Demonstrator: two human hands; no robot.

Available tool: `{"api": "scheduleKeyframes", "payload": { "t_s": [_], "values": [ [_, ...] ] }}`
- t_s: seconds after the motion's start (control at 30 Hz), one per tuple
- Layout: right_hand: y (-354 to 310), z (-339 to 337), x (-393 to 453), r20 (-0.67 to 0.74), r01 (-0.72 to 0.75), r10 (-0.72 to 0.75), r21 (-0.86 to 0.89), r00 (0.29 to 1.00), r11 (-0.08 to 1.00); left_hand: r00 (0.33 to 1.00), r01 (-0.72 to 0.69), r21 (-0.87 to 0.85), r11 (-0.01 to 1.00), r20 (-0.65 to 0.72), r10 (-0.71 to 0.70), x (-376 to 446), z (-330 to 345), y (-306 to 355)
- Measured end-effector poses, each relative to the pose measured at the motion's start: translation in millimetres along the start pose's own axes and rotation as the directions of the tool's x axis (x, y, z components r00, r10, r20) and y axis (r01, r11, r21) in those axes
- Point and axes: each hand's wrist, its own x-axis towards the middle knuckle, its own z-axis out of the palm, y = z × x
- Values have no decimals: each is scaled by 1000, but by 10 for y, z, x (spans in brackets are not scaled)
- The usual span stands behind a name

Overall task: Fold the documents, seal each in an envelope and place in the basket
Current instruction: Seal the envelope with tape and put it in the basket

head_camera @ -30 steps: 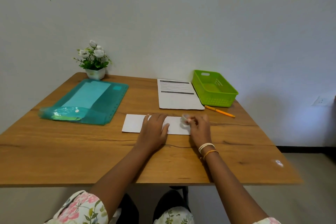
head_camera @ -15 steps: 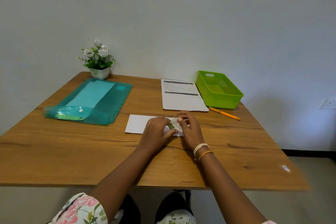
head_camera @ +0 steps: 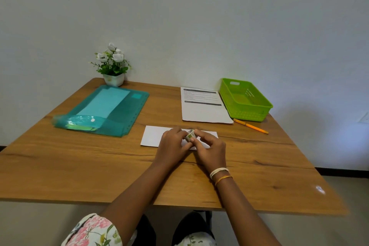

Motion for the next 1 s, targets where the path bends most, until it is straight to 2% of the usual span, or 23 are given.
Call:
{"api": "scheduleKeyframes", "payload": {
  "t_s": [0.17,0.23,0.27,0.33,0.4,0.53,0.7,0.87,1.0],
  "values": [
    [4,-1,-29,-36,103,-107,-83,994,991,1000,-7,25,1000,1,7,0,17,-15],
    [-8,-2,-20,-46,84,-88,-66,995,994,1000,-8,38,999,8,7,-9,29,-24],
    [-9,-10,-11,-67,28,-29,-15,997,999,1000,-6,44,999,18,5,-12,36,-27],
    [9,-38,22,-109,-155,176,179,978,972,999,-12,52,999,35,10,-22,41,-27],
    [27,-74,56,-114,-296,365,391,924,871,999,-26,64,998,43,23,-30,46,-28],
    [27,-158,94,-84,-369,543,647,835,667,1000,-6,40,999,22,5,-17,48,-39],
    [87,-180,162,-36,-389,588,718,808,578,997,82,-43,996,5,-81,136,-3,-104],
    [133,-183,149,-3,-398,577,723,816,565,994,46,89,995,99,-55,439,-41,-249],
    [150,-166,152,-1,-405,559,689,829,601,982,-58,315,947,187,-2,743,-85,-424]
  ]
}}
